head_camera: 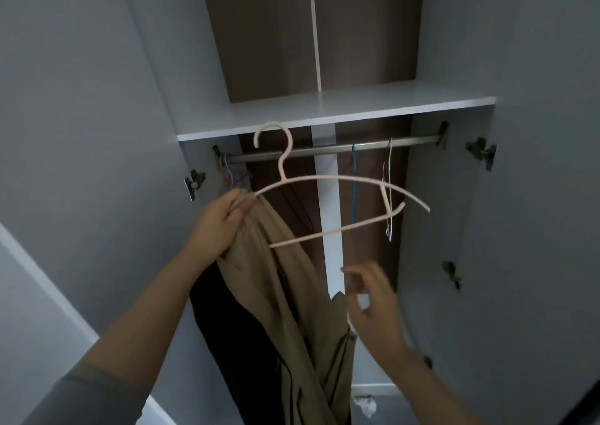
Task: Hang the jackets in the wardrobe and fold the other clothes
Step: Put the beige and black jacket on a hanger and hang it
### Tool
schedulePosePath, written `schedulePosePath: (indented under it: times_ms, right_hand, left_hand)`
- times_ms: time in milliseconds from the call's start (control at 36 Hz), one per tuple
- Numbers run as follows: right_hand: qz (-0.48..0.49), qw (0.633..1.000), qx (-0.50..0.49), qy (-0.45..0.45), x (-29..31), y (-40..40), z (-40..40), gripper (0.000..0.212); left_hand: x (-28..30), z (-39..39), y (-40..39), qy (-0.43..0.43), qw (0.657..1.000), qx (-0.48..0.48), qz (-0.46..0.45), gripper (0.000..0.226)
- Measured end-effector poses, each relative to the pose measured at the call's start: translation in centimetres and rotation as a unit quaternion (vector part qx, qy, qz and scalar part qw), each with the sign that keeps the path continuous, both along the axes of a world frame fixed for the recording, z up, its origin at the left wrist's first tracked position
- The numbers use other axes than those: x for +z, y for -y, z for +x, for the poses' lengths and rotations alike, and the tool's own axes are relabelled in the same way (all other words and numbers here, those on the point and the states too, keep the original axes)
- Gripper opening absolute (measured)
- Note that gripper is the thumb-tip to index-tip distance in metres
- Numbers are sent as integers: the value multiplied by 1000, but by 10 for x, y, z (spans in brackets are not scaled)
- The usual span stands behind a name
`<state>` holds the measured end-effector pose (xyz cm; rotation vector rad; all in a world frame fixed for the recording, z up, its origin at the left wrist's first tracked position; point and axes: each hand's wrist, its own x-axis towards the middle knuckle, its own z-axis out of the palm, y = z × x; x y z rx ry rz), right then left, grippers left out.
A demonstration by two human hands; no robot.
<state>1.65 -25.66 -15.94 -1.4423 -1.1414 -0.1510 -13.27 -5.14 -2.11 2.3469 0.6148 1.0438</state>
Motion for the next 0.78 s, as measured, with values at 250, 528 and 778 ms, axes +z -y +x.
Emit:
schedulePosePath:
  times_ms: [250,528,778]
  right_hand:
    - [-298,922,174,-177,-77,-74,-3,52]
    - [-306,932,145,127,14,-57,94,7]
    - [-368,886,5,283,106,-42,152,13]
  left_hand:
    - [17,-23,14,20,999,-37,-13,31]
    - [14,-84,-1,-56,998,13,4,27]
    - [13,-74,-2,-144,982,-45,115,41]
